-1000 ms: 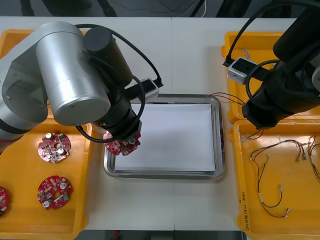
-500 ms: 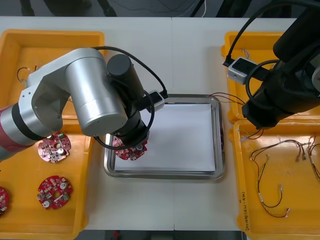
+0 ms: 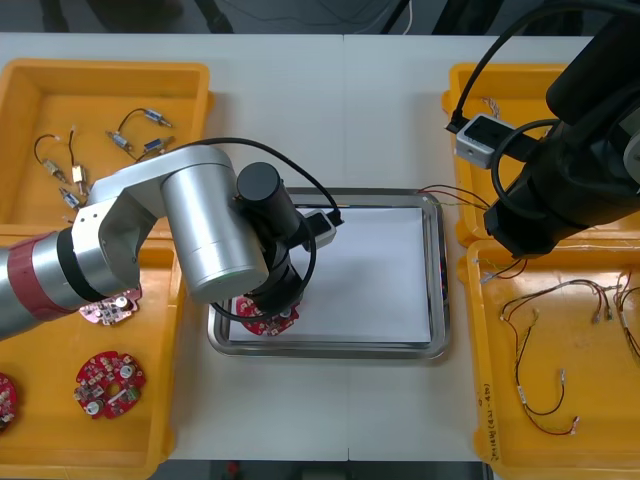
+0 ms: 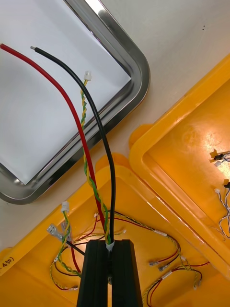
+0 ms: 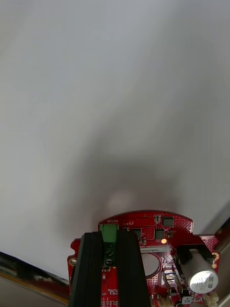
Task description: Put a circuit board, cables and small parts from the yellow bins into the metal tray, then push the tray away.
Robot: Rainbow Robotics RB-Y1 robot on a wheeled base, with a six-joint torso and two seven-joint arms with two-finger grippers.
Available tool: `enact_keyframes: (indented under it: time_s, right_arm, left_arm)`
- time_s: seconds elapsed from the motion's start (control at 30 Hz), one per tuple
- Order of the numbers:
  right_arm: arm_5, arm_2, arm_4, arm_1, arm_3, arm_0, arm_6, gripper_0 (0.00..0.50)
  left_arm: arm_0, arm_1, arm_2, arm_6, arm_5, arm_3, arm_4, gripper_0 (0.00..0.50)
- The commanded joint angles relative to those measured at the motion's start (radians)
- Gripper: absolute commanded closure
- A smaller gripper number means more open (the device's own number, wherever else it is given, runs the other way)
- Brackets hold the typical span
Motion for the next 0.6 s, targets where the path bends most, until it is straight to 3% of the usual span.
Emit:
enact_keyframes:
  time_s: [0.03, 0.4, 0.43, 0.47, 0.5, 0.53, 0.57, 0.6]
  right_arm:
    - [0.005, 0.010, 0.010, 0.008, -0.026, -0.035, 0.020, 0.500]
    - [0.005, 0.012, 0.011, 0.008, -0.026, -0.035, 0.020, 0.500]
    - [0.005, 0.012, 0.011, 0.008, -0.026, -0.035, 0.020, 0.500]
    - [0.005, 0.010, 0.011, 0.008, -0.026, -0.035, 0.020, 0.500]
    - [0.005, 0.012, 0.011, 0.006, -0.026, -0.035, 0.020, 0.500]
    - [0.005, 0.012, 0.011, 0.008, -0.026, -0.035, 0.020, 0.500]
    - [0.005, 0.012, 0.011, 0.008, -0.026, -0.035, 0.020, 0.500]
    - [0.005, 0.010, 0.011, 0.008, -0.025, -0.035, 0.020, 0.500]
  left_arm:
    - [-0.042, 0.031, -0.042, 0.087, -0.044, 0.014, -0.033, 0.500]
    - [-0.040, 0.034, -0.057, 0.108, -0.044, 0.014, -0.040, 0.489]
    - [-0.040, 0.034, -0.057, 0.110, -0.044, 0.014, -0.042, 0.457]
    - [-0.040, 0.035, -0.057, 0.111, -0.044, 0.014, -0.045, 0.350]
    - [-0.040, 0.035, -0.057, 0.113, -0.044, 0.014, -0.047, 0.206]
    - [-0.040, 0.035, -0.057, 0.113, -0.044, 0.014, -0.047, 0.142]
    - [-0.040, 0.035, -0.057, 0.113, -0.044, 0.014, -0.047, 0.142]
    - [-0.040, 0.035, -0.057, 0.113, -0.044, 0.014, -0.047, 0.102]
